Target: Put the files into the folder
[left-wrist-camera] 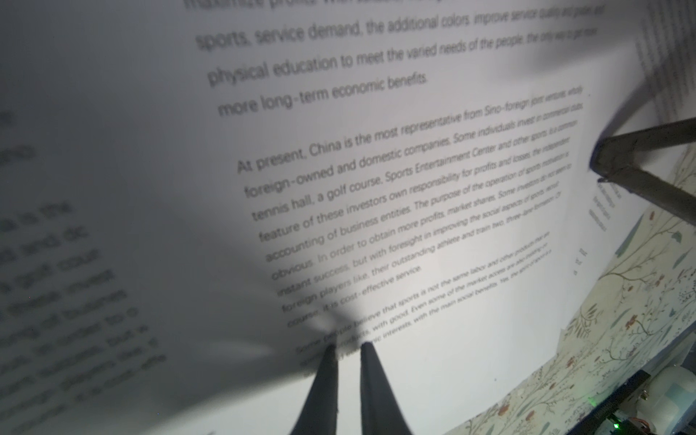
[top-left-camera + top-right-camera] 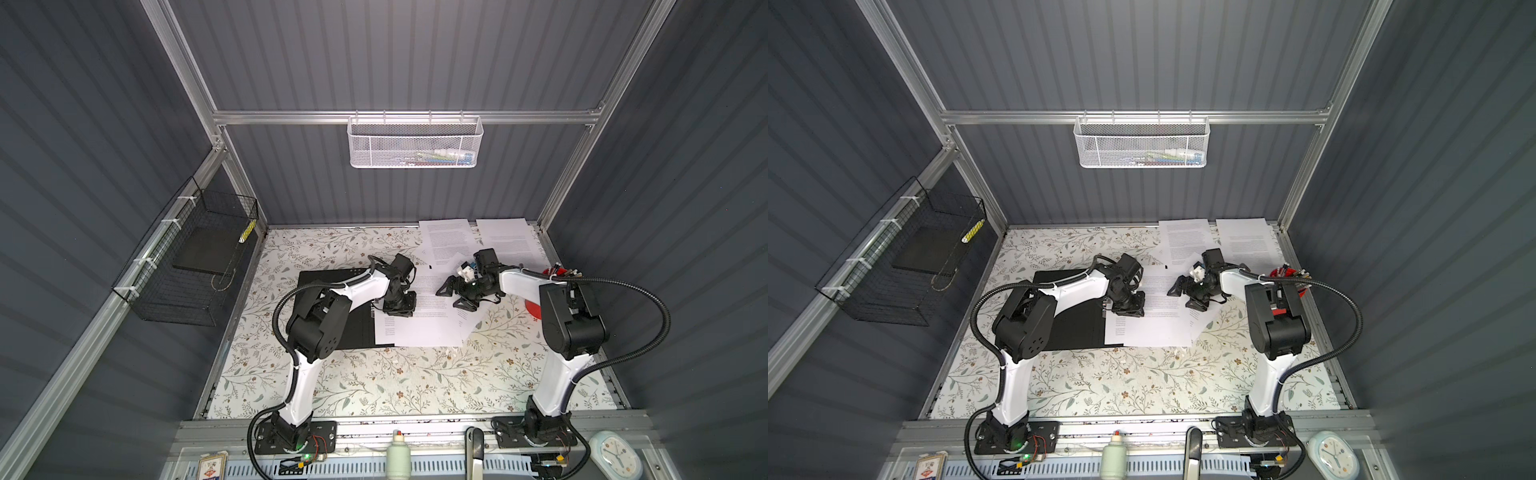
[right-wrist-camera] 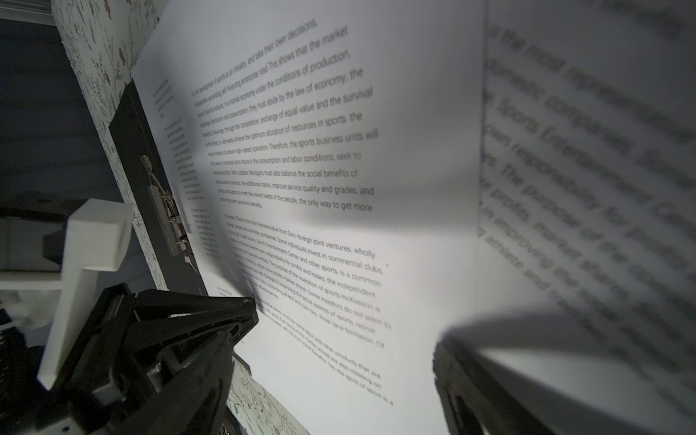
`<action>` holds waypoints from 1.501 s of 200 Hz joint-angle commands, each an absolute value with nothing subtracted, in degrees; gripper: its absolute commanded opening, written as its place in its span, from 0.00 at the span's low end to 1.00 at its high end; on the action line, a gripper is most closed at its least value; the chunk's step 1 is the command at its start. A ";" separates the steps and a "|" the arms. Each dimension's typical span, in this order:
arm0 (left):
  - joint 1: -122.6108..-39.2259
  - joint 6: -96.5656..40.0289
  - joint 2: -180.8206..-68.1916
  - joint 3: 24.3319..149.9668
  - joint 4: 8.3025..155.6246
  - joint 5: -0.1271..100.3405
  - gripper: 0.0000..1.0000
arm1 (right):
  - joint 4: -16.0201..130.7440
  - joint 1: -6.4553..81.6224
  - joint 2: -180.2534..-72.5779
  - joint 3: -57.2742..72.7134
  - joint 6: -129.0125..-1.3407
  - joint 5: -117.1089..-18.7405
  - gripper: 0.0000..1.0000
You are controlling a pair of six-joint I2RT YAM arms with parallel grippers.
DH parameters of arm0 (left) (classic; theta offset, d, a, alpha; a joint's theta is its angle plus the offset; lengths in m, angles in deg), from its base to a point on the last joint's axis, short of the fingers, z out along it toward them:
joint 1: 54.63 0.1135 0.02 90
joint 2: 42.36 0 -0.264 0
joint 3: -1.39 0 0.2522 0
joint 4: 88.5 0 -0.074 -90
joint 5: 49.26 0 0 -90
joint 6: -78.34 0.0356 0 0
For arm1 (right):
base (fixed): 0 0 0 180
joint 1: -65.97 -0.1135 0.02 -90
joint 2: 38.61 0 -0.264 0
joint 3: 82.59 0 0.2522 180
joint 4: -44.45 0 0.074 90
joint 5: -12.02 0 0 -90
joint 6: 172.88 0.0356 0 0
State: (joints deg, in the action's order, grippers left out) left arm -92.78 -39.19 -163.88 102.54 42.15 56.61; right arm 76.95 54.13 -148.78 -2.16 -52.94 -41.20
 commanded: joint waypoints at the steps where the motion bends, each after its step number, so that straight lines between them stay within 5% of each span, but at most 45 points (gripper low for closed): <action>1: -92.86 -37.78 -171.74 98.73 38.11 52.64 0.15 | 78.90 53.83 -150.73 -0.68 -54.42 -41.00 0.87; 58: -92.86 -37.65 -171.66 97.94 38.54 52.89 0.15 | 88.09 54.68 -156.27 13.66 -60.55 -51.19 0.91; 118: -92.77 -37.77 -171.78 97.73 38.90 53.50 0.15 | 90.56 54.51 -161.00 17.72 -61.51 -51.75 0.91; 235: -92.77 -37.42 -173.57 97.76 39.05 54.07 0.14 | 84.34 54.48 -154.35 8.43 -57.40 -36.94 0.94; 300: -92.28 -37.77 -174.16 97.16 39.95 54.53 0.14 | 69.11 56.07 -147.51 -2.98 -45.42 -23.90 0.95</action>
